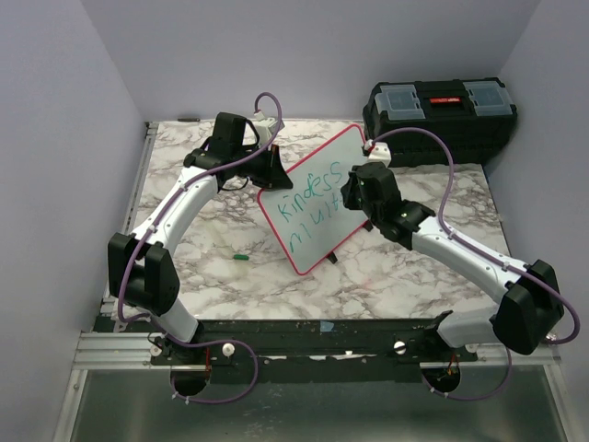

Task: Write a sentence on the whiteboard

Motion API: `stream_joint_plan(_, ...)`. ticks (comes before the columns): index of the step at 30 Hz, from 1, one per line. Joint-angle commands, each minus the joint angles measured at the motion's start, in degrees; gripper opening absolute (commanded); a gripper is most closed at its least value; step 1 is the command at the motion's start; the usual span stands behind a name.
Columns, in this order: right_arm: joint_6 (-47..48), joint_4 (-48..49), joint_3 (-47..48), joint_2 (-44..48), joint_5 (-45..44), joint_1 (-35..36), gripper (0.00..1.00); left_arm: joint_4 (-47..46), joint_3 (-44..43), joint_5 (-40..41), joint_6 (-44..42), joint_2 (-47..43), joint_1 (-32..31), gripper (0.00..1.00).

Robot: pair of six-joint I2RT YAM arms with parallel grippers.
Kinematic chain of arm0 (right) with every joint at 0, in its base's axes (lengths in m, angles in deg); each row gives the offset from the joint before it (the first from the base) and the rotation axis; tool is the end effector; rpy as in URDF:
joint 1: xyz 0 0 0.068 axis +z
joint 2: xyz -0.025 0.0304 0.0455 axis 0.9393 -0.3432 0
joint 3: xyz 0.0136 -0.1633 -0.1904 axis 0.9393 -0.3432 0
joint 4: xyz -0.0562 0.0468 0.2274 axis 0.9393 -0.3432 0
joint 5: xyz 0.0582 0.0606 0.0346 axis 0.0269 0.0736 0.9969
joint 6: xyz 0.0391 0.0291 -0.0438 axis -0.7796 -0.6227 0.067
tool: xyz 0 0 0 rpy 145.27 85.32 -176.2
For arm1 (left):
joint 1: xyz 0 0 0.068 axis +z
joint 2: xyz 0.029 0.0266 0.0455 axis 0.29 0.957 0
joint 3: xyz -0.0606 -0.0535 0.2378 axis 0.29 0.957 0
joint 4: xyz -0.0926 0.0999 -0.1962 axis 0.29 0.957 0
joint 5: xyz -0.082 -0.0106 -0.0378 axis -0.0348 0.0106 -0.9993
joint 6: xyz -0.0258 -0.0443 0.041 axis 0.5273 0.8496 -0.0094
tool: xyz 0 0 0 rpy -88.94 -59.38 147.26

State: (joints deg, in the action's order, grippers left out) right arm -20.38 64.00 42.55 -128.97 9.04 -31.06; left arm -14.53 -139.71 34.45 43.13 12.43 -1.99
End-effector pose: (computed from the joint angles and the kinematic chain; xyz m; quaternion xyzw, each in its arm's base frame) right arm 0.2477 0.1747 0.2834 0.0018 0.8424 0.1341 0.5220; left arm 0.3141 -0.1428 0.3070 0.2073 0.8382 -0.4042 0.3018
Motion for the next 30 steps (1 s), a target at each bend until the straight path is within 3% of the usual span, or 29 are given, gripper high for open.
stream_joint_plan(1,1.02,0.66,1.34,-1.94,-1.27,-0.11,0.01,-0.48,0.58,4.71,-3.91,-2.12,0.22,0.0)
stream_joint_plan(15,1.33,2.16,-0.67,-3.54,-1.67,-0.29,0.01,-0.49,0.64,4.6,-3.9,-2.25,0.22,0.0)
stream_joint_plan(30,0.29,1.16,-1.54,1.73,-3.55,-1.84,0.01,-0.67,0.78,4.57,-3.82,-2.38,0.22,0.0)
